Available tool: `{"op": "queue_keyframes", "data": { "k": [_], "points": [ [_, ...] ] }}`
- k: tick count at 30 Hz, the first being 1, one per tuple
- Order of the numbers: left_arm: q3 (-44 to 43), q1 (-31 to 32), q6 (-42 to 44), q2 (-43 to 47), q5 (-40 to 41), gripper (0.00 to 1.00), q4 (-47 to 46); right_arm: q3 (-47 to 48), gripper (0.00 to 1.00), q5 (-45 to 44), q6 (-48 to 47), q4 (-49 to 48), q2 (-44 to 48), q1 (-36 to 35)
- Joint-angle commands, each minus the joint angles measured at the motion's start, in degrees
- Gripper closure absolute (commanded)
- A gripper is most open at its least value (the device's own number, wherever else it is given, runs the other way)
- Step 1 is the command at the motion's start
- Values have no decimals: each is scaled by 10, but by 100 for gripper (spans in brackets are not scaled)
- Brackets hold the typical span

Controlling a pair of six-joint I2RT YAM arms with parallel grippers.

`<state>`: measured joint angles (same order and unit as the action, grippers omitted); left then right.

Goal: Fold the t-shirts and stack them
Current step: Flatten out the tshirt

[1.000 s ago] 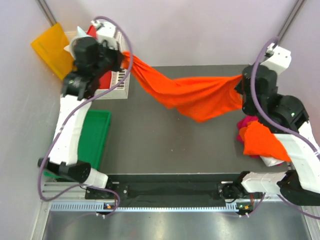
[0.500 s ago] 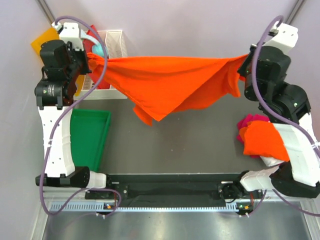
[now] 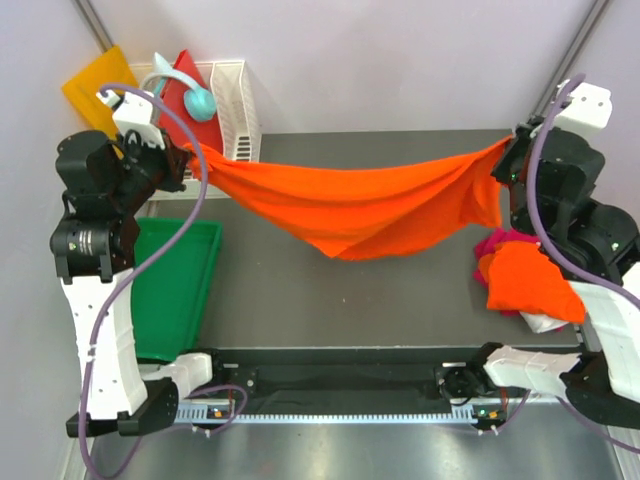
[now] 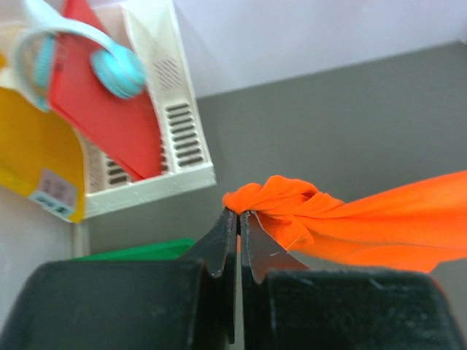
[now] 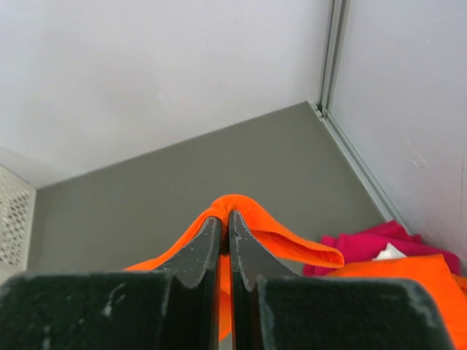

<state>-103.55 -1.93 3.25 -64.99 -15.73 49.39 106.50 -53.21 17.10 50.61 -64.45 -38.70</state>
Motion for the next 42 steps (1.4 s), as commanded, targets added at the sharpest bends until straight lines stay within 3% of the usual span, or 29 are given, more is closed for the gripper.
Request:
{"op": "queue_keyframes", "data": {
  "k": [1,8,12,15,21,23,26,27,31,32,34,36,37,39,42],
  "points": [
    [48,-4,6,-10,-78,100,-1,-48,100,22,8,-16,3,11],
    [75,-3,-22,-101,-92,100,-5,-77,100,73,14,-51,-42,33],
    [63,10,-32,-152,-85,100,-46,-28,100,83,-5,-66,-82,53],
    [9,17,-47,-211,-70,100,-58,39,100,81,-31,-69,-116,64],
    [-230,52,-80,-365,-62,100,-52,241,100,73,-78,-49,-192,66],
    [-273,67,-67,-390,-35,100,-69,252,100,78,-77,-50,-194,65],
    [-269,70,-60,-409,-21,100,-64,218,100,84,-51,-32,-183,57],
    [-252,69,-58,-408,-19,100,-63,162,100,82,-33,-32,-163,52],
    [-69,69,-38,-375,-12,100,-85,-20,100,94,7,-80,-89,39],
    [-37,70,-23,-362,-13,98,-93,-45,100,94,15,-82,-80,35],
    [42,71,-11,-351,-18,84,-105,-102,100,94,36,-82,-64,28],
    [73,72,4,-353,-33,58,-98,-136,100,95,49,-82,-56,20],
    [93,72,5,-358,-41,40,-96,-142,100,95,51,-82,-56,19],
    [114,72,4,-359,-59,31,-92,-150,100,94,53,-81,-59,13],
    [143,74,-2,-348,-73,29,-105,-147,100,93,50,-80,-68,10]
  ]
}}
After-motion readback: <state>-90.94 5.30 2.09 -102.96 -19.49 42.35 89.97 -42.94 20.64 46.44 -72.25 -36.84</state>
